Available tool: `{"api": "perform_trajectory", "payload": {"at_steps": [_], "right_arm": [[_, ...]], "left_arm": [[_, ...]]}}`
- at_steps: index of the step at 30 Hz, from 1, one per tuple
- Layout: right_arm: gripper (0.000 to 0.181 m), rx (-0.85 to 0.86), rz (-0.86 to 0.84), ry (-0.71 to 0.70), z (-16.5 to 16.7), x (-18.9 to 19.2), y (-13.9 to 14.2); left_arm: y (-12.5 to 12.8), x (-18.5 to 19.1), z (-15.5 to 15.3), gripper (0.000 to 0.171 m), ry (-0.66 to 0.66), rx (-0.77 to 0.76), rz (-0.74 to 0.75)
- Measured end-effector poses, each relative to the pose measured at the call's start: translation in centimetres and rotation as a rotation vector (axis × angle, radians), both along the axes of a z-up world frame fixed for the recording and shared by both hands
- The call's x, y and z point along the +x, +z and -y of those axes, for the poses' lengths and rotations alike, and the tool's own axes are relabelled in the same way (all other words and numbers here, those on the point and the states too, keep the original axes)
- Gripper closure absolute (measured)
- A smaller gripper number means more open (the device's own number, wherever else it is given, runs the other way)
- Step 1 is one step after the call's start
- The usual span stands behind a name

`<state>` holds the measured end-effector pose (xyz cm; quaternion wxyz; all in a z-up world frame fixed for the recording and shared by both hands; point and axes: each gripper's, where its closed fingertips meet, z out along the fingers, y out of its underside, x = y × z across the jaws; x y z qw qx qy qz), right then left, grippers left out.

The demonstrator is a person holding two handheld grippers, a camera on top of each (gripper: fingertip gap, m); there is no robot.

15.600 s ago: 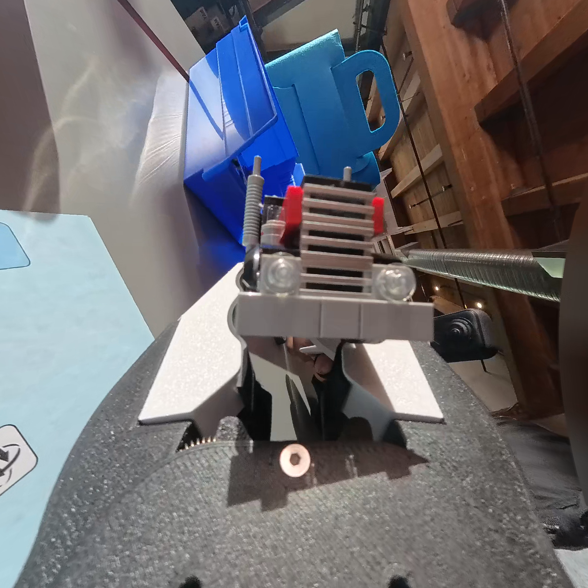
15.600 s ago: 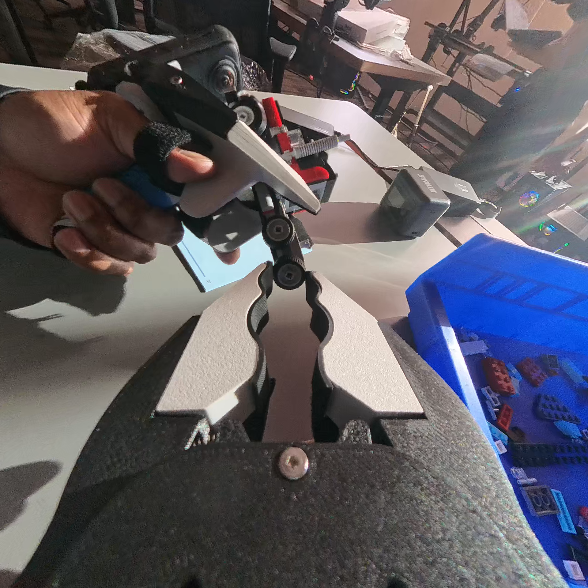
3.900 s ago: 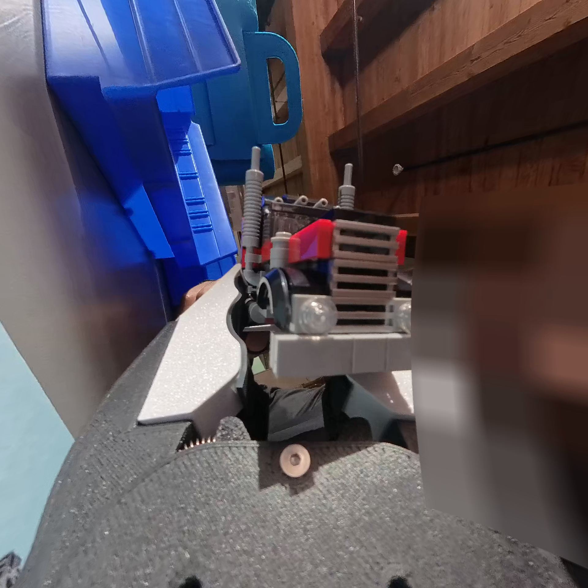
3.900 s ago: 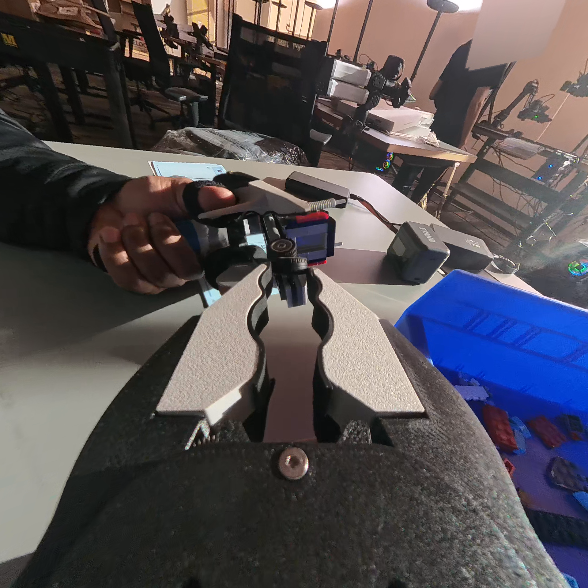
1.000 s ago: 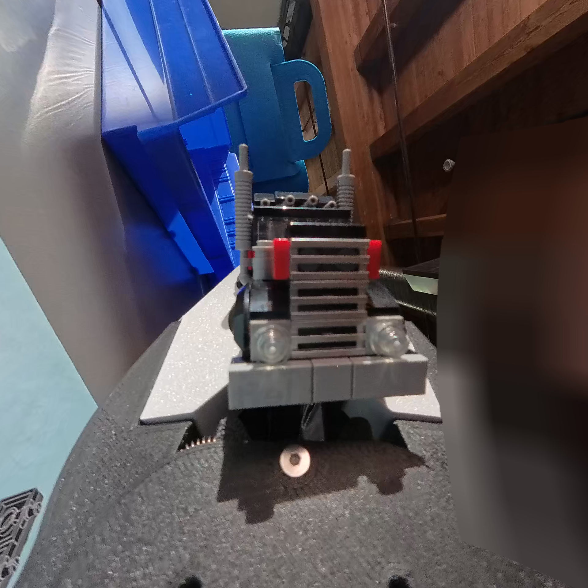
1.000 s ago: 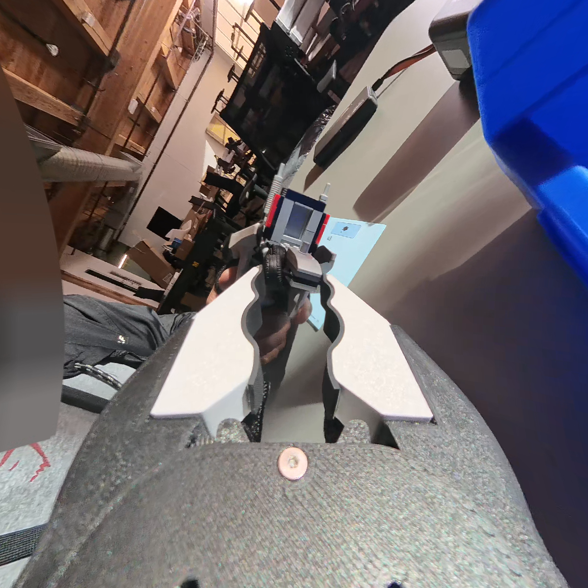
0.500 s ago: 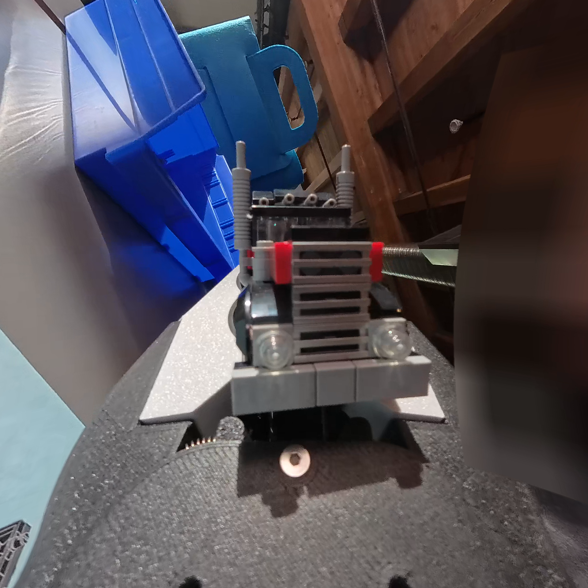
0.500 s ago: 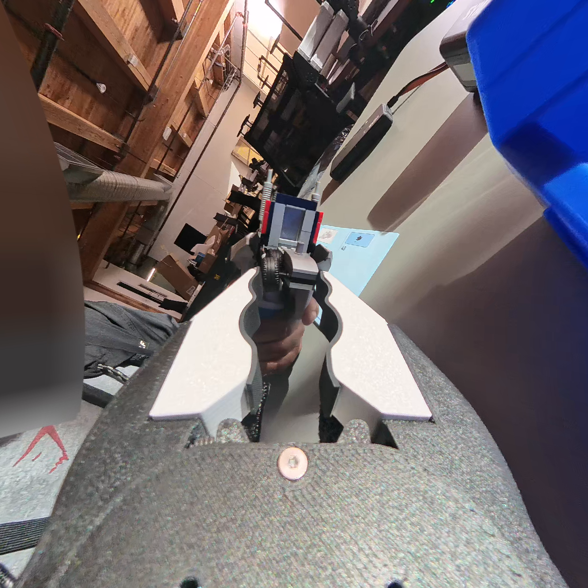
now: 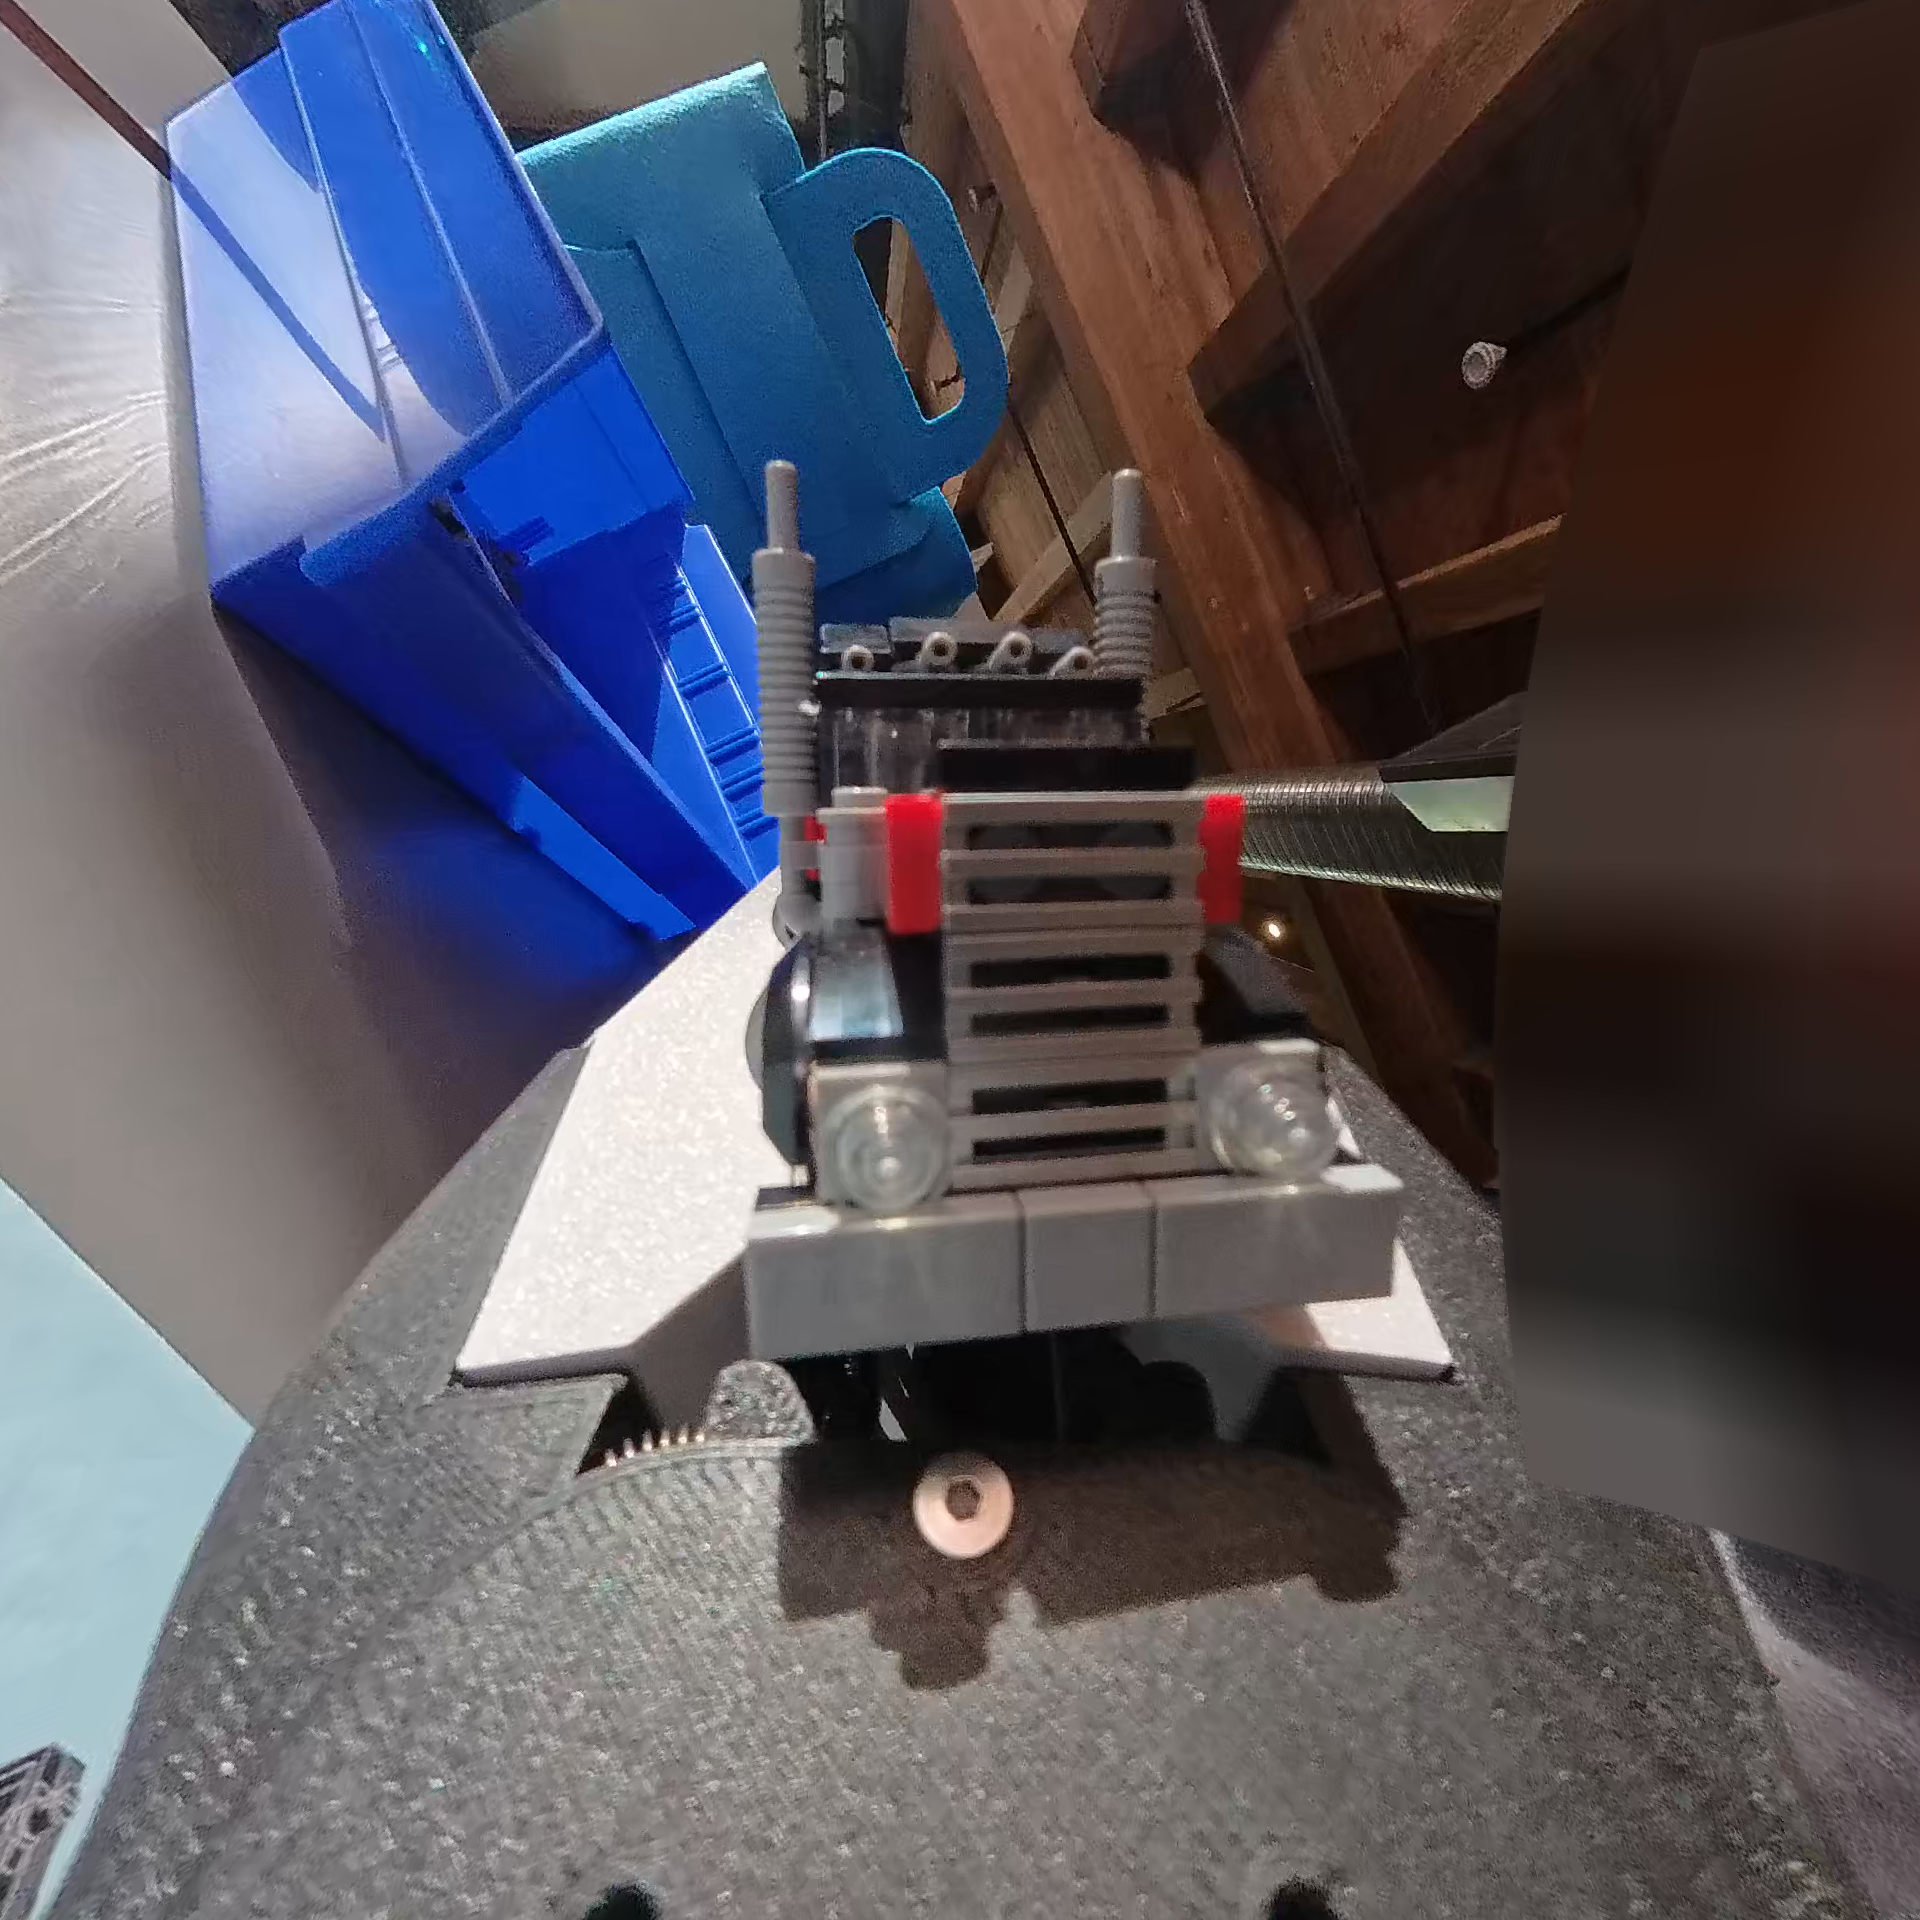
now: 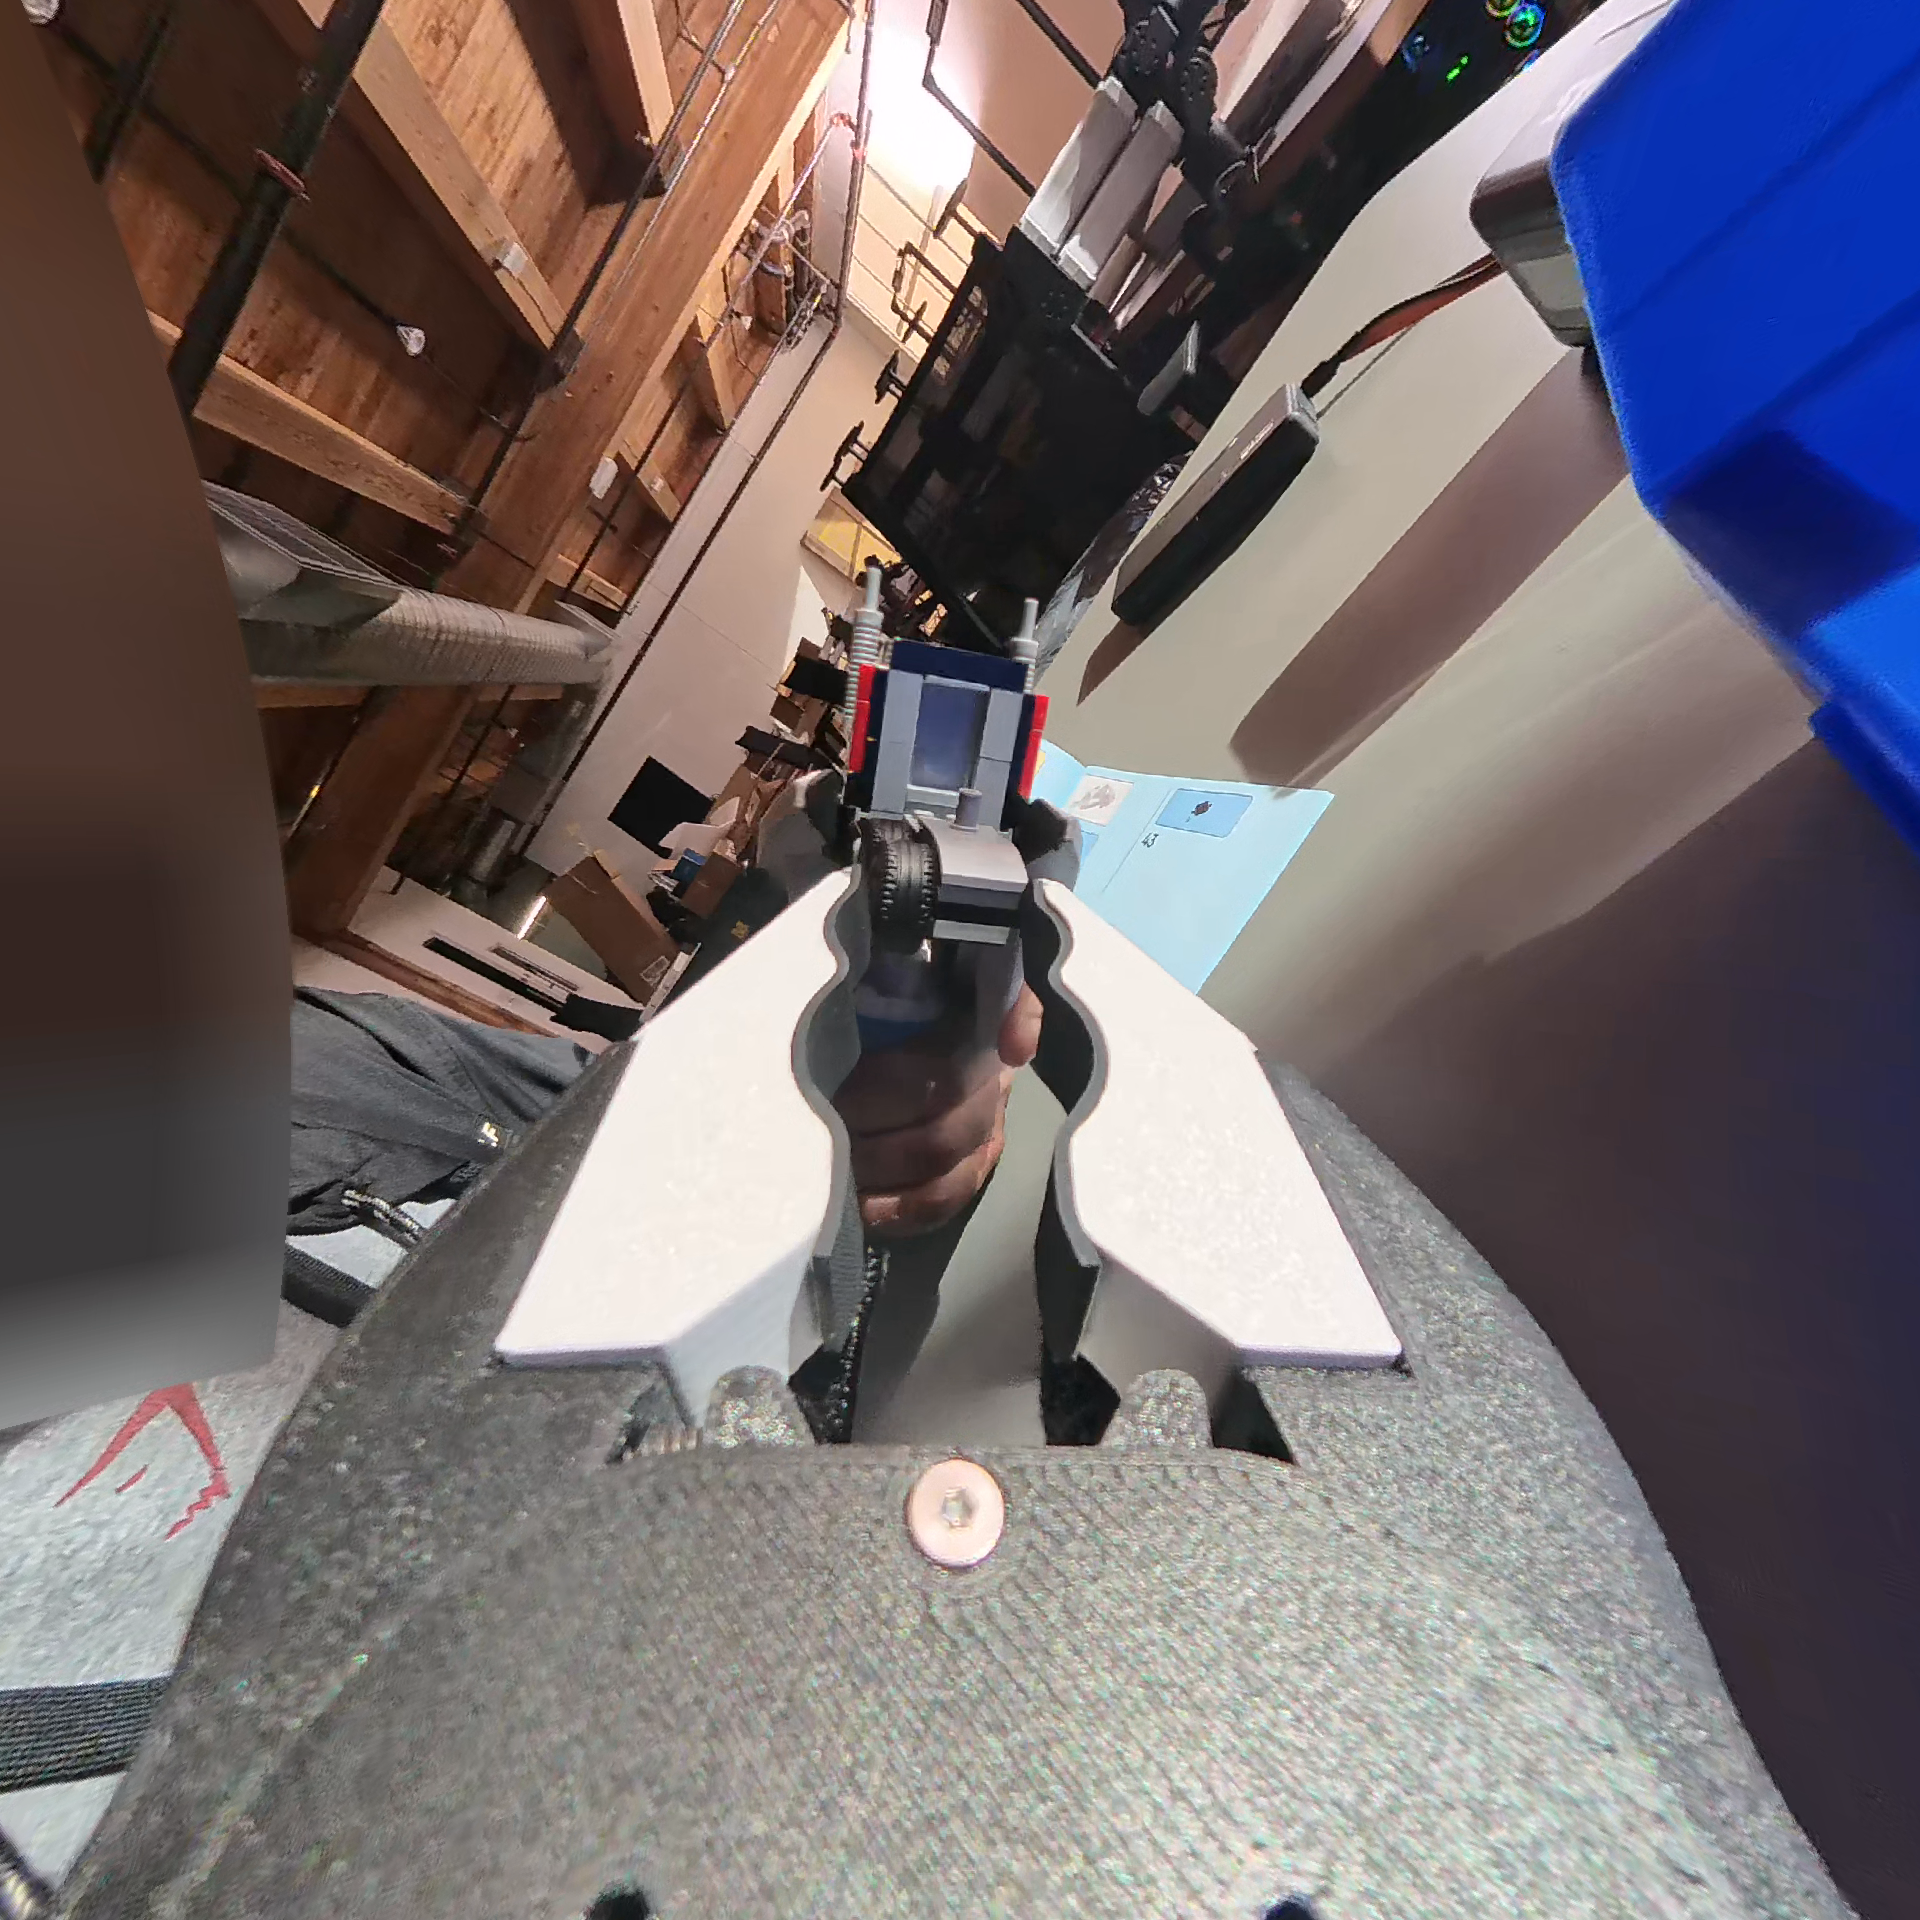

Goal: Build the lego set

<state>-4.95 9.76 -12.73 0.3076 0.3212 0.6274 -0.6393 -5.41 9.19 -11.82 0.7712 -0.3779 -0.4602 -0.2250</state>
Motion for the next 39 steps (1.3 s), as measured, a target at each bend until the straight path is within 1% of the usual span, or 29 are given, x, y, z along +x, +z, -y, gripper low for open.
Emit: {"api": "perform_trajectory", "payload": {"at_steps": [2, 5, 6, 8, 11, 17, 22, 26, 28, 32, 34, 36, 39], "right_arm": [[0.15, 0.017, -0.018, 0.001, 0.0, -0.1, 0.0], [0.128, 0.087, -0.133, -0.027, -0.2, -0.4, 0.2], [0.126, 0.107, -0.177, -0.037, -0.3, -0.5, 0.3], [0.126, 0.159, -0.292, -0.066, -0.6, -0.9, 0.5], [0.127, 0.255, -0.514, -0.093, -0.5, -0.9, 0.4], [0.129, 0.385, -0.751, -0.086, 0.0, 0.2, 0.2], [0.13, 0.481, -0.987, -0.12, 0.1, -0.1, 0.1], [0.127, 0.458, -1.127, -0.083, 0.9, 1.3, 0.4], [0.126, 0.394, -1.155, -0.067, 1.3, 2.3, 1.4], [0.127, 0.312, -1.065, -0.12, 1.6, 2.5, 3.9], [0.127, 0.281, -1.057, -0.144, 1.9, 2.8, 4.8], [0.127, 0.293, -1.089, -0.137, 2.6, 3.4, 5.0], [0.127, 0.316, -1.133, -0.114, 3.9, 4.4, 4.8]], "left_arm": [[-0.1, -0.1, 0.1, 0.116, 0.001, 0.0, 0.014], [-0.5, -0.6, 0.7, 0.116, 0.028, -0.014, 0.047], [-0.5, -0.7, 0.9, 0.116, 0.034, -0.011, 0.052], [-0.6, -0.9, 1.4, 0.116, 0.05, -0.021, 0.066], [-0.8, -1.0, 1.7, 0.116, 0.061, -0.076, 0.066], [-1.0, -0.9, 1.7, 0.115, 0.04, -0.128, 0.067], [-1.8, -0.6, 1.2, 0.115, 0.025, -0.289, 0.042], [-2.6, -0.2, 0.7, 0.116, 0.027, -0.443, 0.017], [-2.9, -0.1, 0.6, 0.117, 0.041, -0.533, -0.016], [-3.3, -0.2, 0.8, 0.117, 0.103, -0.768, -0.124], [-3.5, -0.3, 1.0, 0.116, 0.132, -0.878, -0.165], [-3.8, -0.1, 0.9, 0.117, 0.132, -0.958, -0.201], [-4.7, 0.5, 0.1, 0.117, 0.081, -1.042, -0.217]]}}
